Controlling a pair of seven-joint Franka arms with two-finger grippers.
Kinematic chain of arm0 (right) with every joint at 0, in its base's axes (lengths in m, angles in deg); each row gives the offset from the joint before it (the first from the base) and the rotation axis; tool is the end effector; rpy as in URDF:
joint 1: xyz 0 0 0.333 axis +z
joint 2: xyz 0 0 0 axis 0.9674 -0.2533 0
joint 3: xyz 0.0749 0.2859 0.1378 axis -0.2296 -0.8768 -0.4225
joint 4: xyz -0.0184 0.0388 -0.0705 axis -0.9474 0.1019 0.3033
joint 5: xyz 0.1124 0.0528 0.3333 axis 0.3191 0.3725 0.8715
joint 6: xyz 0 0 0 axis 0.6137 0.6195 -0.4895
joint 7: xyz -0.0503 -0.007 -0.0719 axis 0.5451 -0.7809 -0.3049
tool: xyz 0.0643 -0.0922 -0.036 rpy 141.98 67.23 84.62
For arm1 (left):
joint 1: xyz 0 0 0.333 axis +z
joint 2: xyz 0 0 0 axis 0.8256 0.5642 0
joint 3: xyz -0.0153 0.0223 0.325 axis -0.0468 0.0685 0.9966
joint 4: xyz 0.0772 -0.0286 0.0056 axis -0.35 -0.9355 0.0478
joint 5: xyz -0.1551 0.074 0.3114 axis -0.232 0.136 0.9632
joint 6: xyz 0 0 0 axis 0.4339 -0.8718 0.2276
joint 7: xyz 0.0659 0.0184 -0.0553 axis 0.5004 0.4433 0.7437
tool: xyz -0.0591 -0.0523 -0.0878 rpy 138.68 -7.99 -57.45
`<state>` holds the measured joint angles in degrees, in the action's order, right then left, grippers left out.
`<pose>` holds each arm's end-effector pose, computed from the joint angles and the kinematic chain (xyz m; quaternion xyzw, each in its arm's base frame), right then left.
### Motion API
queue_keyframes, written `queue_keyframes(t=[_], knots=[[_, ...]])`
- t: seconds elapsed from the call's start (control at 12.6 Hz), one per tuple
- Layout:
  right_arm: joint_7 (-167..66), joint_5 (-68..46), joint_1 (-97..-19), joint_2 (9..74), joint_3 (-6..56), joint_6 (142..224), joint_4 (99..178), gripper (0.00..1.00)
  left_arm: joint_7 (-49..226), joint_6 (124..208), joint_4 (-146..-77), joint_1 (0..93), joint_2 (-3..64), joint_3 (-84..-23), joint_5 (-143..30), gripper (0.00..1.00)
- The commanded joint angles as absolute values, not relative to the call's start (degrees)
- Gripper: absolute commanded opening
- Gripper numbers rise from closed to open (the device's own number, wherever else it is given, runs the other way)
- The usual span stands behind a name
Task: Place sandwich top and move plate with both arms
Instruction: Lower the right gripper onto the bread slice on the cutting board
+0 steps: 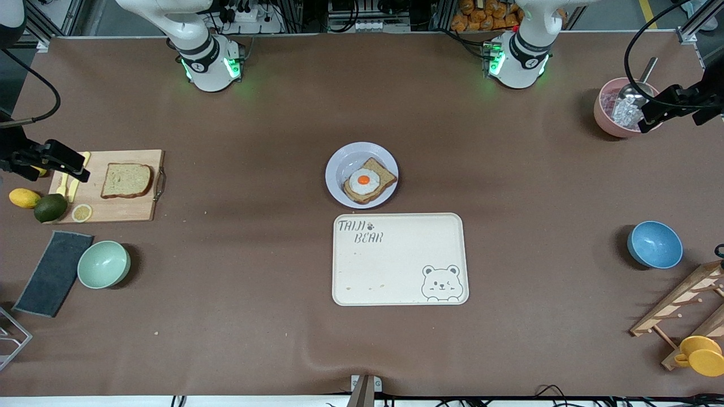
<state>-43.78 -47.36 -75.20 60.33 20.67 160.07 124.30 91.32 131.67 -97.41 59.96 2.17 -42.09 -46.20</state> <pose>0.5484 -0.0074 0.6263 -0.9993 0.0231 -0.0297 0.0065 0.4887 -0.0204 0.6659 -0.9981 -0.0597 0.0016 0.0149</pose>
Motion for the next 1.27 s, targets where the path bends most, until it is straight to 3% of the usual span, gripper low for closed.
queue_keyframes(t=[0.0,0.47,1.19], knots=[[-44.02,-47.21,-75.24,60.09,20.43,159.35,123.67,1.0,91.05,130.58,-96.12,60.04,2.56,-42.0,-46.7,1.0],[-44.19,-47.04,-75.77,59.91,20.61,157.25,124.89,1.0,91.92,130.58,-97.43,59.69,2.56,-42.35,-46.7,1.0],[-48.06,-47.13,-81.65,59.74,20.87,158.37,135.35,1.0,91.76,132.42,-98.14,59.87,3.26,-42.53,-46.78,1.0]])
